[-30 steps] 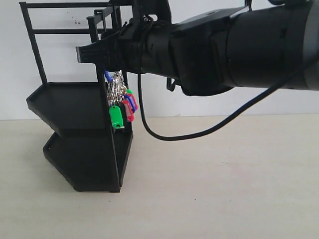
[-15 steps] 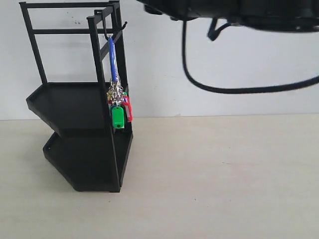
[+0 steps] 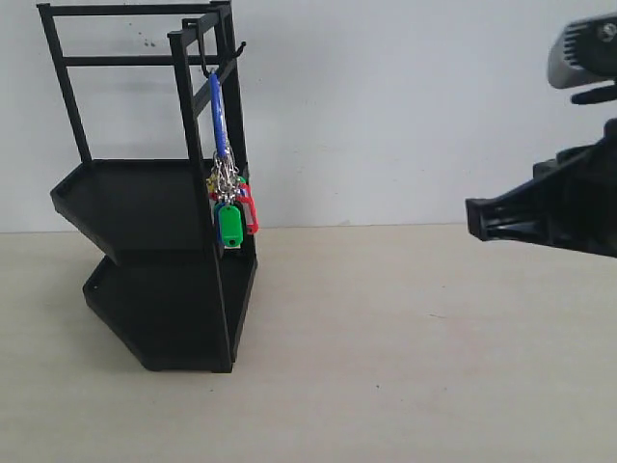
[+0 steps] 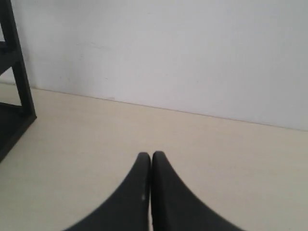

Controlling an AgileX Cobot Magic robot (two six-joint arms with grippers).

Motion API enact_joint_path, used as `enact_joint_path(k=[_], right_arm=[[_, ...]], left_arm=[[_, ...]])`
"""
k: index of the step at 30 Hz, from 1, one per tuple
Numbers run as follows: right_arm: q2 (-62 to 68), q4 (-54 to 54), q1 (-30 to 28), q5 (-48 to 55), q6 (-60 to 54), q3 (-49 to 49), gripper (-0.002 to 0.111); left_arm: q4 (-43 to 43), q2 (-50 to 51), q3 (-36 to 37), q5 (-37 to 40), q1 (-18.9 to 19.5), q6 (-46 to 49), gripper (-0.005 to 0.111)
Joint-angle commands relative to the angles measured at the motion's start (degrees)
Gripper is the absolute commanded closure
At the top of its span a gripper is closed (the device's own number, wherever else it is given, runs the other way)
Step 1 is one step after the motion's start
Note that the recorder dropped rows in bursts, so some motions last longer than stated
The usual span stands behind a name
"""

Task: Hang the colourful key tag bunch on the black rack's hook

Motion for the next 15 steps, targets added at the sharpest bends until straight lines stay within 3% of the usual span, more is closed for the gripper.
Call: enact_joint_path(k=[1,15], right_arm=[[-2.64,-0.21,0.11,-3.44,0.11,1.64,0.108],[-2.64,-0.21,0.11,-5.07,0.11,1.64,0.108]], left_arm=[[-0.43,-0.12,-0.08,-0.88,0.21,-0.60,0.102],[-0.43,-0.12,-0.08,-0.88,0.21,-0.60,0.102]])
